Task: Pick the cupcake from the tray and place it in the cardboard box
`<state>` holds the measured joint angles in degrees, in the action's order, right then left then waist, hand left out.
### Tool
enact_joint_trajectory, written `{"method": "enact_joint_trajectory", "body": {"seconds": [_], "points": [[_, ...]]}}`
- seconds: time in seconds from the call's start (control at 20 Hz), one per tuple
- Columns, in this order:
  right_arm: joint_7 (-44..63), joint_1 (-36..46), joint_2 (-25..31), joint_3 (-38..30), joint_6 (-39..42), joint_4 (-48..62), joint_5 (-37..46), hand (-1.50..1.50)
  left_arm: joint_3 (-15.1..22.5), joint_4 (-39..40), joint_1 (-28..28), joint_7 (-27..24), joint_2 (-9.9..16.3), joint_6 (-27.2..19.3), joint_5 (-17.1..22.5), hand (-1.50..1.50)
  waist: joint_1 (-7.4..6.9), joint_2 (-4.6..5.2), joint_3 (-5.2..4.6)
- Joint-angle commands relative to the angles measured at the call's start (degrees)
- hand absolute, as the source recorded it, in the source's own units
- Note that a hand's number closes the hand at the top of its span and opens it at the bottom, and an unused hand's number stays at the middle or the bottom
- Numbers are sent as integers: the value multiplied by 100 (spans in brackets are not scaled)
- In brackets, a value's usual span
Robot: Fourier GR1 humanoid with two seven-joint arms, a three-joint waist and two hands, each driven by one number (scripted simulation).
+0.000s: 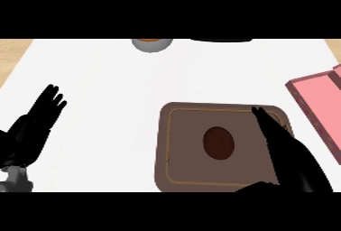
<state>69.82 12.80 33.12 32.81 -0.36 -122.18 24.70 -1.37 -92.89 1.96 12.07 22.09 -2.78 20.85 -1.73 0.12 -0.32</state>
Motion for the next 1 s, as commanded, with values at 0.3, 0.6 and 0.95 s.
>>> {"method": "enact_joint_trajectory", "body": {"seconds": [0.3,0.6,0.95], "points": [[1538,861,-802,-140,893,763,-303,-150,-178,65,-35,59,-2,92,94,0,116,-23,16],[1540,883,-1192,-2,1020,697,4,-150,-119,-63,-294,-82,-204,1,-84,0,162,-33,21],[1366,1227,-1626,87,1147,1144,533,-150,-273,200,144,68,-170,-6,-103,0,180,-13,22]]}}
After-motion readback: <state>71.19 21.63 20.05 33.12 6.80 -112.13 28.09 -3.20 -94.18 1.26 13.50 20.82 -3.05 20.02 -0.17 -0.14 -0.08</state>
